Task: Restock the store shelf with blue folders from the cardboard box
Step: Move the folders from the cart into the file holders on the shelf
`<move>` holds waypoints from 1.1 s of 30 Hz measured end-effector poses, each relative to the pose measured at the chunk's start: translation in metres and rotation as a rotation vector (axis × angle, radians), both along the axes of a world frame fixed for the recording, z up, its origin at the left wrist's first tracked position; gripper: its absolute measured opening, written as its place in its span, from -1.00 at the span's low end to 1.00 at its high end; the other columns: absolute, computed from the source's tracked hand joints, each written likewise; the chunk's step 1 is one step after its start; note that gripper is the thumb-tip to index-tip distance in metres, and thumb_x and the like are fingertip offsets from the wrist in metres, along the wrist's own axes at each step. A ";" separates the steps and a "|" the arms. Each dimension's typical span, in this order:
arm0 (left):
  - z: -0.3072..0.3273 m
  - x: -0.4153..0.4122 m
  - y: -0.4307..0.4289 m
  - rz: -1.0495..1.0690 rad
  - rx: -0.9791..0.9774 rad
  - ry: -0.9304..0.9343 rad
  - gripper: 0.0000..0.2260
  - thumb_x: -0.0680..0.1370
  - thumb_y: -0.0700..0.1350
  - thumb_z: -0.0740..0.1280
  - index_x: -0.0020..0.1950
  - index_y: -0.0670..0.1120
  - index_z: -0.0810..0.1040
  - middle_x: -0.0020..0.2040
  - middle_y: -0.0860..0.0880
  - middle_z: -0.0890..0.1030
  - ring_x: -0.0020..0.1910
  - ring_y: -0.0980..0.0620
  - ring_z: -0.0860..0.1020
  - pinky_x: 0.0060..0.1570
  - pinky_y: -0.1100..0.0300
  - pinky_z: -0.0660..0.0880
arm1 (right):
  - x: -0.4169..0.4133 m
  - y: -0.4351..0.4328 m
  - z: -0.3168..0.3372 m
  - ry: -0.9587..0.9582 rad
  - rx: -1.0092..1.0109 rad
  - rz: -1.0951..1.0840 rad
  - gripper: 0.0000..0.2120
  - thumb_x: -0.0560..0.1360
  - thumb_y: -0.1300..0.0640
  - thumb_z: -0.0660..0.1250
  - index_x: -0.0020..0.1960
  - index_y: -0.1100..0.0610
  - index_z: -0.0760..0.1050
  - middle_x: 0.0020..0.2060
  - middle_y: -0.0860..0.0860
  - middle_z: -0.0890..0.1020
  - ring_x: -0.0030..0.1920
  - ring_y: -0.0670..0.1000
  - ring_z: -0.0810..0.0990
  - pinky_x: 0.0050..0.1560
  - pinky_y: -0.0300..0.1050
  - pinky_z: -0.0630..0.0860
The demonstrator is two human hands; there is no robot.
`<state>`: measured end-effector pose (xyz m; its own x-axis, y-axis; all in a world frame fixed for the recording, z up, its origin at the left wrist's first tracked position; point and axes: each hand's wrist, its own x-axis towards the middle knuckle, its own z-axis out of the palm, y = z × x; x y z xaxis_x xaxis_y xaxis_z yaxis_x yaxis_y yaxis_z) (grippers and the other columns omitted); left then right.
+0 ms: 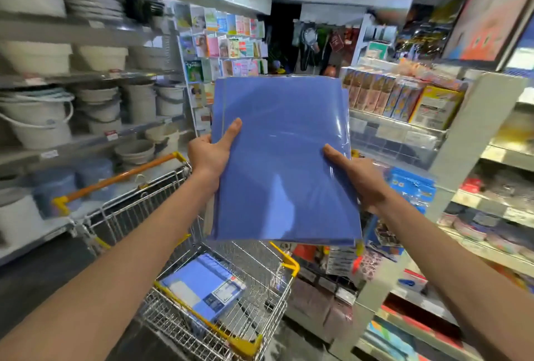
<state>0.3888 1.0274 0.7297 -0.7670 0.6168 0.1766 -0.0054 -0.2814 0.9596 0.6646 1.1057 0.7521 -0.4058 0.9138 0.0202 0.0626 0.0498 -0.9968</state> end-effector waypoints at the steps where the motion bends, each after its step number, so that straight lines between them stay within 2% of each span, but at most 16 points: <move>1: 0.006 0.015 0.002 -0.038 0.014 -0.011 -0.55 0.29 0.25 0.61 -0.24 -0.15 0.70 -0.23 -0.10 0.73 -0.20 -0.10 0.71 -0.21 -0.17 0.66 | 0.014 -0.002 0.006 0.016 -0.033 -0.015 -0.39 0.30 -0.24 0.57 0.11 0.21 0.65 -0.02 0.13 0.74 -0.01 0.17 0.72 0.08 0.12 0.64; 4: 0.023 0.057 0.017 -0.108 0.051 -0.001 -0.49 0.26 0.28 0.61 -0.22 -0.17 0.69 -0.21 -0.09 0.73 -0.18 -0.09 0.72 -0.18 -0.14 0.67 | 0.057 -0.008 0.016 0.135 -0.109 -0.067 -0.37 0.26 -0.15 0.61 0.19 0.21 0.65 0.09 0.16 0.70 0.08 0.20 0.69 0.16 0.15 0.61; 6: 0.039 0.101 0.029 -0.144 0.061 0.037 -0.51 0.27 0.29 0.60 -0.37 -0.11 0.55 -0.39 0.03 0.62 -0.36 0.04 0.61 -0.34 0.07 0.55 | 0.102 -0.012 0.025 0.264 -0.107 -0.044 -0.51 0.44 -0.05 0.49 0.28 0.19 0.60 0.13 0.14 0.68 0.04 0.14 0.70 0.06 0.06 0.65; 7: 0.043 0.111 0.030 -0.152 0.062 0.044 -0.53 0.31 0.27 0.60 -0.42 -0.05 0.50 -0.44 0.06 0.56 -0.41 0.07 0.55 -0.38 0.11 0.48 | 0.111 -0.014 0.027 0.290 -0.098 -0.016 -0.58 0.51 0.00 0.42 0.30 0.18 0.59 0.11 0.12 0.69 0.01 0.12 0.70 -0.01 0.02 0.65; 9: 0.055 0.157 0.040 -0.240 0.079 0.072 -0.56 0.32 0.26 0.59 -0.44 -0.03 0.52 -0.39 -0.06 0.57 -0.36 -0.02 0.57 -0.35 -0.03 0.51 | 0.162 -0.018 0.037 0.291 -0.009 -0.025 -0.64 0.56 0.05 0.36 0.31 0.16 0.57 0.10 0.12 0.69 0.00 0.13 0.70 -0.05 -0.01 0.65; 11: 0.065 0.198 0.049 -0.308 0.118 0.093 -0.51 0.31 0.30 0.59 -0.26 -0.14 0.63 -0.22 -0.23 0.68 -0.23 -0.20 0.68 -0.21 -0.17 0.64 | 0.206 -0.018 0.048 0.237 0.062 -0.106 -0.63 0.54 0.06 0.40 0.31 0.18 0.55 0.10 0.14 0.70 -0.04 0.13 0.71 -0.11 -0.02 0.65; 12: 0.068 0.221 0.057 -0.328 0.119 0.099 -0.49 0.32 0.30 0.58 -0.18 -0.16 0.66 -0.14 -0.22 0.72 -0.15 -0.21 0.71 -0.15 -0.22 0.65 | 0.232 -0.018 0.052 0.221 0.095 -0.144 -0.61 0.53 0.06 0.42 0.30 0.19 0.56 0.10 0.16 0.70 -0.06 0.14 0.71 -0.14 -0.01 0.65; 16: 0.085 0.347 0.085 -0.338 0.087 0.172 -0.54 0.36 0.31 0.54 -0.12 -0.09 0.71 -0.19 -0.04 0.74 -0.20 -0.01 0.72 -0.17 -0.07 0.67 | 0.354 -0.026 0.071 0.218 0.194 -0.280 -0.66 0.51 0.06 0.46 0.24 0.16 0.59 0.09 0.17 0.70 -0.03 0.20 0.71 -0.09 0.09 0.66; 18: 0.094 0.406 0.100 -0.330 0.110 0.225 -0.54 0.38 0.34 0.51 -0.24 -0.07 0.66 -0.32 0.02 0.67 -0.33 0.06 0.65 -0.31 0.07 0.60 | 0.406 -0.034 0.079 0.233 0.253 -0.335 -0.73 0.53 0.10 0.43 0.20 0.15 0.60 0.04 0.15 0.72 -0.07 0.18 0.72 -0.16 0.03 0.65; 19: 0.100 0.434 0.106 -0.315 0.130 0.270 -0.51 0.40 0.35 0.48 -0.32 -0.09 0.60 -0.40 0.03 0.60 -0.42 0.08 0.56 -0.39 0.12 0.49 | 0.429 -0.037 0.082 0.237 0.277 -0.363 -0.75 0.54 0.10 0.43 0.19 0.13 0.60 0.04 0.14 0.72 -0.07 0.19 0.72 -0.15 0.05 0.65; 21: 0.112 0.485 0.116 -0.277 0.140 0.372 -0.49 0.48 0.32 0.42 -0.36 -0.10 0.50 -0.45 0.00 0.49 -0.46 0.04 0.41 -0.39 0.06 0.32 | 0.471 -0.041 0.087 0.257 0.339 -0.425 -0.78 0.54 0.11 0.43 0.17 0.09 0.61 0.04 0.12 0.72 -0.05 0.20 0.72 -0.08 0.11 0.65; 23: 0.128 0.543 0.125 -0.263 0.143 0.454 -0.59 0.55 0.27 0.36 -0.26 -0.04 0.53 -0.36 -0.01 0.58 -0.39 0.05 0.49 -0.35 0.08 0.34 | 0.522 -0.044 0.097 0.293 0.399 -0.513 -0.80 0.53 0.11 0.44 0.15 0.07 0.61 0.03 0.08 0.73 -0.04 0.17 0.72 -0.07 0.10 0.66; 26: 0.144 0.598 0.139 -0.283 0.156 0.537 -0.66 0.51 0.29 0.34 0.00 0.04 0.60 -0.18 0.06 0.69 -0.15 0.02 0.66 -0.10 0.06 0.57 | 0.573 -0.044 0.110 0.319 0.474 -0.620 -0.79 0.53 0.13 0.44 0.16 0.09 0.61 0.03 0.05 0.73 -0.02 0.14 0.72 -0.06 0.09 0.66; 28: 0.157 0.637 0.143 -0.285 0.176 0.632 -0.73 0.54 0.21 0.35 0.09 0.06 0.60 -0.15 0.13 0.65 -0.08 0.05 0.65 -0.03 0.11 0.54 | 0.608 -0.042 0.120 0.317 0.537 -0.689 -0.75 0.53 0.13 0.44 0.20 0.12 0.59 0.05 0.03 0.73 -0.02 0.10 0.72 -0.06 0.07 0.65; 30: 0.167 0.662 0.147 -0.302 0.206 0.691 -0.75 0.57 0.14 0.36 0.15 0.03 0.60 -0.09 0.12 0.64 -0.10 0.07 0.62 -0.05 0.15 0.46 | 0.629 -0.038 0.128 0.295 0.592 -0.745 -0.75 0.54 0.11 0.45 0.20 0.10 0.58 0.04 -0.01 0.72 -0.01 0.06 0.72 -0.06 0.03 0.66; 33: 0.180 0.699 0.160 -0.338 0.253 0.768 -0.73 0.55 0.17 0.35 0.14 0.05 0.58 -0.01 0.11 0.69 -0.08 0.03 0.64 -0.01 0.08 0.53 | 0.659 -0.027 0.141 0.212 0.719 -0.895 -0.84 0.53 0.08 0.46 0.09 0.02 0.59 -0.03 -0.09 0.71 -0.05 -0.03 0.71 -0.13 -0.10 0.61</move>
<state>1.0882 1.1875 0.9092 -0.1632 0.6620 0.7315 0.4949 -0.5865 0.6412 1.3234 1.0785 0.8931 0.4511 0.6224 0.6396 0.1972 0.6294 -0.7516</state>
